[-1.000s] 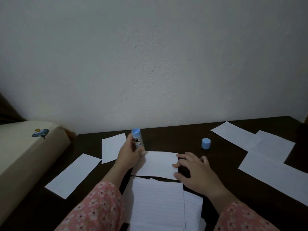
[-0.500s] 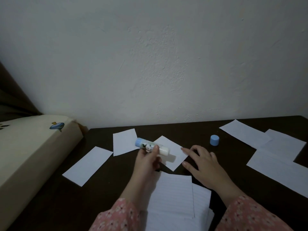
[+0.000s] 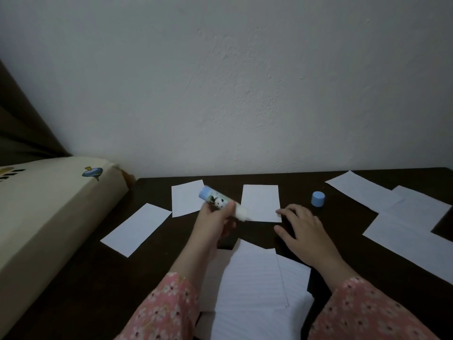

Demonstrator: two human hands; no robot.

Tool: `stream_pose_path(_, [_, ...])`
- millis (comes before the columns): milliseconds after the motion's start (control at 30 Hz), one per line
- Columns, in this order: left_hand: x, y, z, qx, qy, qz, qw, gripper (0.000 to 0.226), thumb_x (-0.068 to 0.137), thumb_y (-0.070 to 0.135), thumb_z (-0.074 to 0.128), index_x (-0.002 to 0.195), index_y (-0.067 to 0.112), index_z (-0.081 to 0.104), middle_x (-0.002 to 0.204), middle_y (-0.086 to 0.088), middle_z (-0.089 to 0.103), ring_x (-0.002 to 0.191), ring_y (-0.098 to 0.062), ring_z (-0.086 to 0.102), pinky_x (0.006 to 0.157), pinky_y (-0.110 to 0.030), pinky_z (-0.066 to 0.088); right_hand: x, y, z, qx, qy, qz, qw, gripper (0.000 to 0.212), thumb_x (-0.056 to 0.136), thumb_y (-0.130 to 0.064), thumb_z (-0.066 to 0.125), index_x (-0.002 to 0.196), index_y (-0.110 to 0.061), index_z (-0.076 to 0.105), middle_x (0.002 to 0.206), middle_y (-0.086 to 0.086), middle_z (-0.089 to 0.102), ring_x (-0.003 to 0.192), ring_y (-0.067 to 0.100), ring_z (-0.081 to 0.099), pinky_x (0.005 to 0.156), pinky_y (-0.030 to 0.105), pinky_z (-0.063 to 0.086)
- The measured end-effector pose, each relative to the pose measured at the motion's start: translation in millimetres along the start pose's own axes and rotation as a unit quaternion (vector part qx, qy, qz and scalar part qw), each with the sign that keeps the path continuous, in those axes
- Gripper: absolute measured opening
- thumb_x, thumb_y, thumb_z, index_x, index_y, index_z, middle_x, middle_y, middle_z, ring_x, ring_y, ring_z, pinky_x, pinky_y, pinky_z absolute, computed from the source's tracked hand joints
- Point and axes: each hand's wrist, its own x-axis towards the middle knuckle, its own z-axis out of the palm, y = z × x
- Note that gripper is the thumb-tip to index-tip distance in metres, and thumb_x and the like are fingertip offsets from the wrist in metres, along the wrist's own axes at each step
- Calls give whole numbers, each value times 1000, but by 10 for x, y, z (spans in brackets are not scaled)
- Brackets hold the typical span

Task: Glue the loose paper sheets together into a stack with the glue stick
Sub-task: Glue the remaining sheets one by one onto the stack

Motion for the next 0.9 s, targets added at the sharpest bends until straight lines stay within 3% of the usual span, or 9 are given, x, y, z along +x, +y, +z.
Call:
stream_pose_path(100, [46,300,87,27,5,79,996,39,89,24,65,123,23,47,113,-3,63,99,-19,62,77,-30,52,28,2,19,-14,-15,13,1000,46,96,-51,42,140,-37,40,146,-14,32,138,6,22,114,37,21])
stream_pose_path(200, [178,380,283,153,-19,148,977,49,89,22,65,131,25,41,124,2,56,114,-17,55,93,-36,50,45,10,-3,0,-50,17,999,44,96,-52,42,138,-39,43,148,-18,32,141,5,18,118,44,14])
stream_pose_path(367, [461,105,509,307,-67,176,933,49,89,21,65,131,26,40,123,6,54,106,-6,50,78,-20,41,19,13,-58,31,-49,4,998,39,97,-48,43,136,-40,47,147,-26,35,141,1,16,116,43,8])
stream_pose_path(500, [487,-77,548,256,-71,174,948,42,89,21,66,123,29,43,111,7,57,90,-1,55,65,-14,41,10,33,-21,47,3,-7,999,36,96,-42,49,132,-42,49,137,-22,44,132,-1,28,110,31,20])
stream_pose_path(600, [491,-159,515,217,-84,164,958,38,87,23,68,116,34,45,107,6,59,91,-6,58,70,-20,47,46,58,9,33,0,18,999,47,96,-41,48,142,-42,36,147,-19,32,139,4,20,115,39,17])
stream_pose_path(733, [493,-189,479,213,-90,153,961,44,86,24,68,121,35,43,109,12,57,96,-5,56,71,-21,46,93,56,22,23,-40,33,998,42,100,-38,41,141,-40,40,151,-21,30,144,7,14,118,48,7])
stream_pose_path(900, [486,-163,467,246,-96,176,948,42,88,23,67,121,33,43,110,12,57,95,-2,55,69,-16,42,79,81,18,43,-39,27,998,41,98,-32,46,138,-42,45,149,-24,33,143,6,15,118,49,9])
